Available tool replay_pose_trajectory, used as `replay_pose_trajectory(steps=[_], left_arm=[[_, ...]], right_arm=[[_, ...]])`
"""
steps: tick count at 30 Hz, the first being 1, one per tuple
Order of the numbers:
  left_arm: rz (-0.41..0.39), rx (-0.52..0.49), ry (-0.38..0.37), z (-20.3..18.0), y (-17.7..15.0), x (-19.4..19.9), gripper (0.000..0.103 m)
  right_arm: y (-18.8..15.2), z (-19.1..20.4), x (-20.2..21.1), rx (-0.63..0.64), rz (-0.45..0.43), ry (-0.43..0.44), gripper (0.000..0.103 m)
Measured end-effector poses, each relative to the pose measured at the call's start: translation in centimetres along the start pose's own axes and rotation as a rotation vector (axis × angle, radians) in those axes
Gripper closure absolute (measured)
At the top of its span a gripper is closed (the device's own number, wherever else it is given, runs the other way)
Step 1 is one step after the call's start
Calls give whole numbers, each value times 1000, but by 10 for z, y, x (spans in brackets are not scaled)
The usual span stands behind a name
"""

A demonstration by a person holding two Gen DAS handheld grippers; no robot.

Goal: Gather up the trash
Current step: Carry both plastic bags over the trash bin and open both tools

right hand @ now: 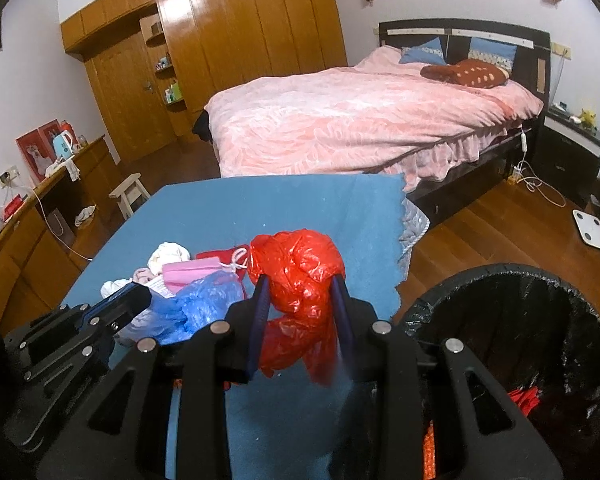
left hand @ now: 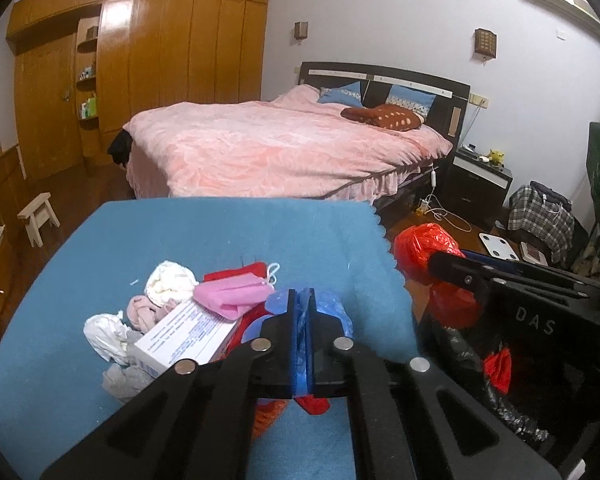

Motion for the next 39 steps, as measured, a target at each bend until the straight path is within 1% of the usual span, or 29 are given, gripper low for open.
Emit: replay_pose_trajectory(steps=[10, 20, 26, 32, 39], left_arm=[[-50, -18, -15, -12, 25, 19, 100], [-80, -44, -52, -42, 42, 30, 100], [-97, -60, -98, -68, 51, 35, 100], [-107, -87, -166, -107, 57, 36, 100], [-106, -116, -246, -153, 56, 38, 100]], right_arm=[[14, -4, 31, 1, -47, -1, 73], [25, -26, 64, -17, -97, -31, 73], [29, -47, 86, -29, -126, -66, 73], [28, -79, 109, -54, -147, -124, 73], [19, -117, 132, -83, -158, -198, 73]])
Point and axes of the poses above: each gripper's, at about its wrist camera, not at the fingertips, and x roughly against the way its jaws point, z to its left, y to its top, the point moved 6 cm from there along -x, roughly the way its jaws point, and after that the axes turned 7 degrees about -z, right-handed, at the moved point
